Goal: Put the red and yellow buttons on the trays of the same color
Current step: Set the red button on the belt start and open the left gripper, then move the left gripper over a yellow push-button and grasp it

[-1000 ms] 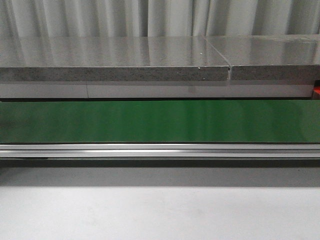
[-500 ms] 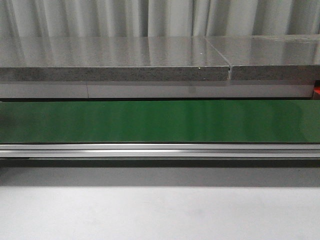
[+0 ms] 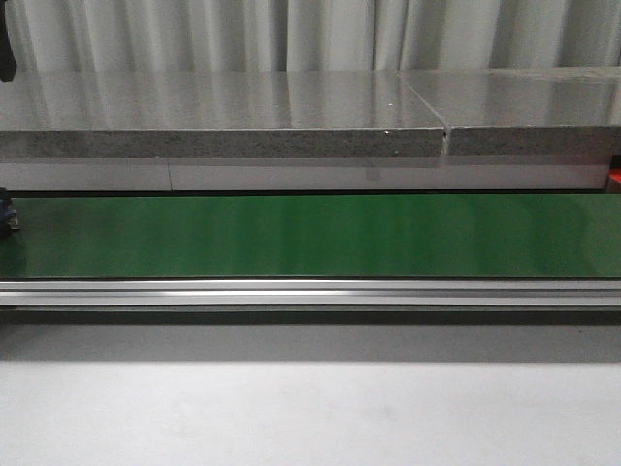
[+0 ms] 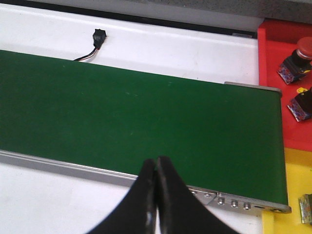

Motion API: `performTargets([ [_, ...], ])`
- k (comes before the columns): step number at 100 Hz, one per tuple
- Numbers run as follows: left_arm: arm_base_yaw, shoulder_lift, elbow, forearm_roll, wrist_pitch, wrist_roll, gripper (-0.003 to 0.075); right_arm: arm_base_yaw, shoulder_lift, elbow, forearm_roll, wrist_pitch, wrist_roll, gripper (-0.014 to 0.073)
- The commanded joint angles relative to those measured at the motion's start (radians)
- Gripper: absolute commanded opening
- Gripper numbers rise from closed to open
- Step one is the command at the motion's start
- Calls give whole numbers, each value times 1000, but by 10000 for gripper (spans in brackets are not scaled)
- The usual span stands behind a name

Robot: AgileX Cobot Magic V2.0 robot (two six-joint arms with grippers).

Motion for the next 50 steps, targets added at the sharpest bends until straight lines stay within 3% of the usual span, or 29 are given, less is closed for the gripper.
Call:
performTargets([
  [1, 30, -57, -40, -8, -34, -2, 640, 2, -7, -27, 4, -57, -13, -68],
  [50, 374, -35, 5, -43, 35, -2, 640, 2, -7, -27, 4, -58, -13, -68],
])
